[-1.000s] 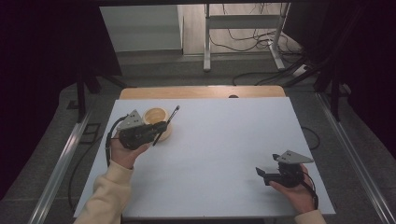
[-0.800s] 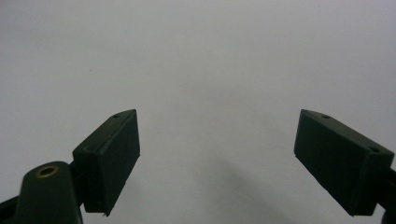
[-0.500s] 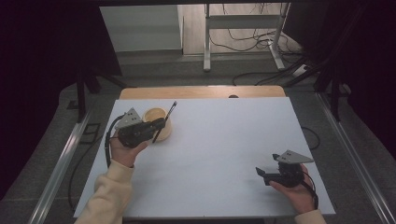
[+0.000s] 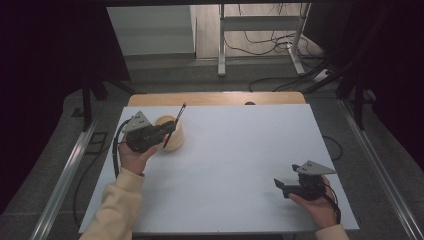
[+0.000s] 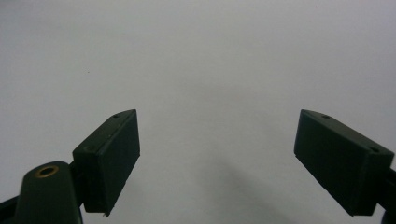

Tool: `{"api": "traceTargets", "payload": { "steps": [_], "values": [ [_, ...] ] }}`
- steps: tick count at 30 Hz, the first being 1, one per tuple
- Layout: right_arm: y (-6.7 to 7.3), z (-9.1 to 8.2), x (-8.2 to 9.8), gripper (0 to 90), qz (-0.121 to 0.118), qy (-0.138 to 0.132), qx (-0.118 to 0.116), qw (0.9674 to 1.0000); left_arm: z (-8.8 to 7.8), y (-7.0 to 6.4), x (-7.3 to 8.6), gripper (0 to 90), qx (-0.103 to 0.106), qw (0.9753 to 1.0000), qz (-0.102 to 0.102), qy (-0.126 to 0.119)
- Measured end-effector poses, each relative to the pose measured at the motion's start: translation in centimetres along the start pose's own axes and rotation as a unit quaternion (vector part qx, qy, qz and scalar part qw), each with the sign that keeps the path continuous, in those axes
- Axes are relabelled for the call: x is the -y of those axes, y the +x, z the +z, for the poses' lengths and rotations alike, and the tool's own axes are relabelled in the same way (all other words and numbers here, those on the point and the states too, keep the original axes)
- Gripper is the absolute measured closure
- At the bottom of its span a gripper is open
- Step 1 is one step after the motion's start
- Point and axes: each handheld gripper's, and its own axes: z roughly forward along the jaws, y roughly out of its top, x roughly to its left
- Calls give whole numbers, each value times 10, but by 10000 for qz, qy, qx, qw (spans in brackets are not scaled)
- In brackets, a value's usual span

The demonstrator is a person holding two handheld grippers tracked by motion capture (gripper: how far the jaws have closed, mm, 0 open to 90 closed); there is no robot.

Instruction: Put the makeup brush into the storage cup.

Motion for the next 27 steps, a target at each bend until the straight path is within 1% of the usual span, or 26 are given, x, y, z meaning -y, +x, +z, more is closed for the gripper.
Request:
{"api": "traceTargets", "payload": {
  "steps": [3, 10, 14, 20, 27],
  "values": [
    [0, -1, 0, 147, 0, -9, 2, 10000, 4, 4, -1, 837, 8, 10000, -84, -46],
    [0, -1, 0, 147, 13, -16, 2, 10000, 11, 9, -8, 837, -82, 10000, -51, 13],
    [0, -1, 0, 147, 24, -18, 1, 10000, 14, 12, -11, 837, -140, 9999, -39, -2],
    [0, -1, 0, 147, 23, -11, 2, 10000, 17, 17, -12, 837, -214, 9998, -54, 15],
    [-1, -1, 0, 147, 27, -17, 10, 10000, 23, 23, -18, 837, -308, 9995, -68, 40]
  ]
}}
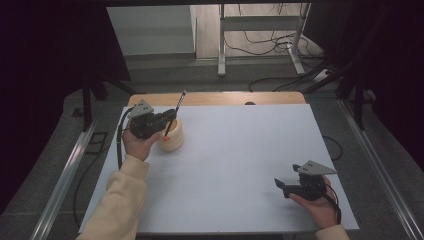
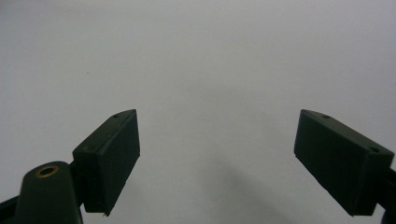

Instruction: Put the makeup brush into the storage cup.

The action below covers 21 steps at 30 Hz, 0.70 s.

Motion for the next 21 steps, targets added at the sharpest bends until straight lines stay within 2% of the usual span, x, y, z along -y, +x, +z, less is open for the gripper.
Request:
{"api": "traceTargets", "payload": {
  "steps": [5, 8, 21],
  "values": [
    [0, 0, 0, 147, 11, -8, 2, 10000, 4, 5, -4, 837, -11, 10000, -49, -1],
    [0, 0, 0, 147, 12, -16, 5, 10000, 9, 7, -5, 837, -95, 9999, 24, 76],
    [-1, -1, 0, 147, 29, -14, 7, 10000, 23, 20, -7, 837, -262, 9994, -210, 8]
  ]
}}
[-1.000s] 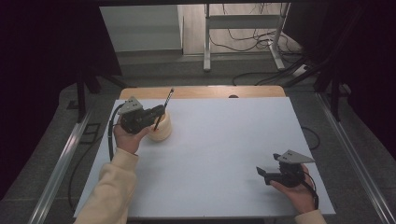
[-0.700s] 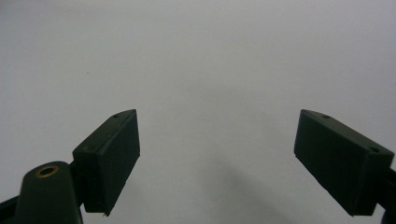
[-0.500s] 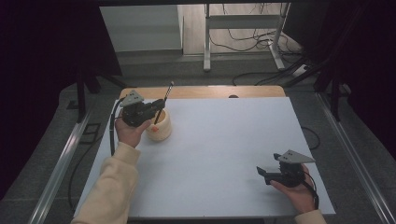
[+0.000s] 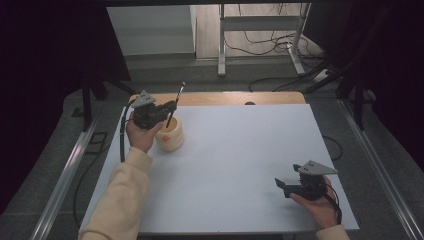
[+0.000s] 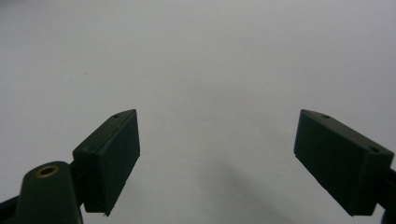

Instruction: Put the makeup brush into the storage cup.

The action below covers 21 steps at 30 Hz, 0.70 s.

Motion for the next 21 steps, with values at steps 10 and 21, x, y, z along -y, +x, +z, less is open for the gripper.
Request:
{"api": "traceTargets", "payload": {
  "steps": [10, 21],
  "values": [
    [0, 0, 0, 147, 5, 10, 2, 10000, 10, 10, 6, 837, -103, 9998, -191, -50],
    [0, 1, 1, 148, -1, 37, -3, 10000, 17, 14, 14, 836, -101, 9997, -199, -61]
  ]
}}
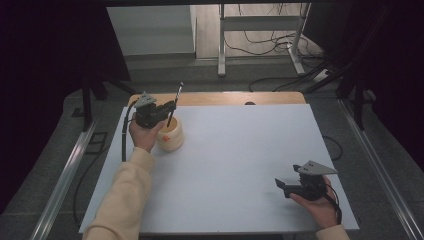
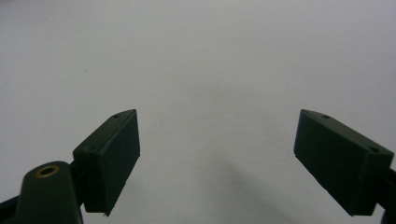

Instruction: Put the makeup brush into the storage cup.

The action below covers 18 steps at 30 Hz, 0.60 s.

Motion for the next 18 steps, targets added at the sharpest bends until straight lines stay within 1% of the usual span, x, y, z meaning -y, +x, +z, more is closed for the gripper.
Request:
{"api": "traceTargets", "payload": {
  "steps": [7, 14, 18],
  "values": [
    [0, 0, 0, 148, 1, 11, 1, 10000, 3, 6, 7, 836, -51, 10000, -71, 1],
    [0, 0, 0, 148, 0, 15, 5, 10000, 7, 13, 17, 836, 0, 9997, -237, -53],
    [-1, 0, 1, 148, 3, 13, 0, 10000, 7, 14, 23, 835, 13, 9997, -237, -30]
  ]
}}
